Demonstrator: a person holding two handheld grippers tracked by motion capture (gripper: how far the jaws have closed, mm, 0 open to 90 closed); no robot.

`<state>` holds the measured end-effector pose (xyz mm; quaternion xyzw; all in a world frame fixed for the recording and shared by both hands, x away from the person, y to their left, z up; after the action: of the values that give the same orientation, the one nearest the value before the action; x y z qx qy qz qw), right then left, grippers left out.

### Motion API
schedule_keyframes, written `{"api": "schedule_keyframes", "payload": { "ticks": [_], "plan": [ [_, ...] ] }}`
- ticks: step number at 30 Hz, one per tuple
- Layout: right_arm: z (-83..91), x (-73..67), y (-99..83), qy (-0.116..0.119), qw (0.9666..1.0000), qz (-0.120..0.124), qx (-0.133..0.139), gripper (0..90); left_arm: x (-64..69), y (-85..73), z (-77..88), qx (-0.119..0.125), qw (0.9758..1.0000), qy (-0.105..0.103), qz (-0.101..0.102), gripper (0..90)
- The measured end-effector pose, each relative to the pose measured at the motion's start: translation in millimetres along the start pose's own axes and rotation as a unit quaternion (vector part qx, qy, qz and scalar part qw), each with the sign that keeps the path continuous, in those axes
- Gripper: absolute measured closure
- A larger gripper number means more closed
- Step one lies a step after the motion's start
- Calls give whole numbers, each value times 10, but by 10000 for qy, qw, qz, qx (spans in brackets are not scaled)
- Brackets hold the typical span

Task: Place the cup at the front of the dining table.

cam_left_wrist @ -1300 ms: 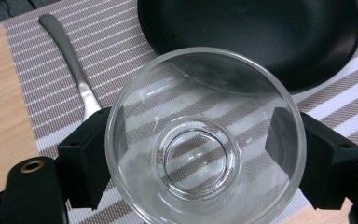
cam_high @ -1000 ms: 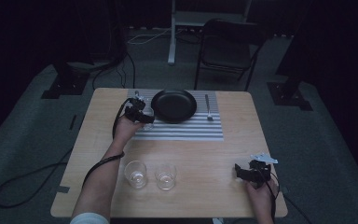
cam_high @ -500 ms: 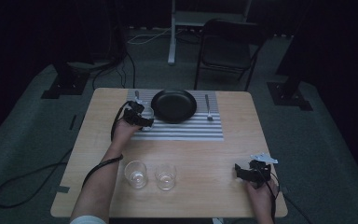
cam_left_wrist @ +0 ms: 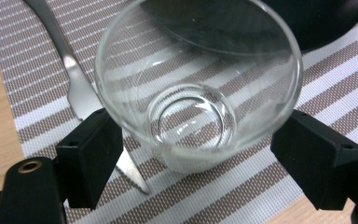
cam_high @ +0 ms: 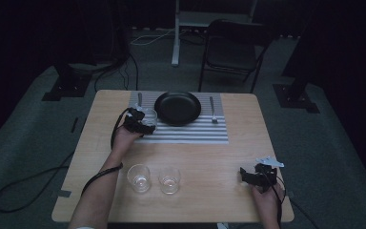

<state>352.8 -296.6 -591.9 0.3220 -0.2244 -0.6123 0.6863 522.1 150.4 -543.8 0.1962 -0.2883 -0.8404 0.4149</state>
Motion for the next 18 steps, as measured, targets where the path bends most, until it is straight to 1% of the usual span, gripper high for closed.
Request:
{"api": "schedule_keyframes", "payload": {
  "ticks": [1, 4, 9, 15, 18],
  "plan": [
    [0, 0, 0, 0, 10000, -1, 0, 119, 0, -26, -3, -1, 10000, -18, 36, 177],
    [0, 0, 0, 0, 10000, -1, 0, 119, -5, -99, -3, -82, 9999, 98, -27, 176],
    [0, 0, 0, -1, 10000, -2, -1, 119, -17, -163, 37, -66, 9999, 69, 40, 176],
    [0, 0, 0, 0, 10000, -2, 0, 120, -21, -240, 68, -133, 9999, 91, 8, 176],
    [0, 0, 0, 0, 10000, -2, 0, 120, -18, -276, 83, -122, 9999, 90, 30, 177]
  ]
}}
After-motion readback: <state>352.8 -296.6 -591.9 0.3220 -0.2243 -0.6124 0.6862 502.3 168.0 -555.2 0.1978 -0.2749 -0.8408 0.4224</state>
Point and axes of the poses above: each handheld gripper's, and its own axes: z roughly backward along the jaws, y roughly out of its top, x roughly to its right, the point moved 6 cm from there along -z, roughly forward along the jaws, and after that the axes turned 6 degrees about -z, right-handed, at the moved point
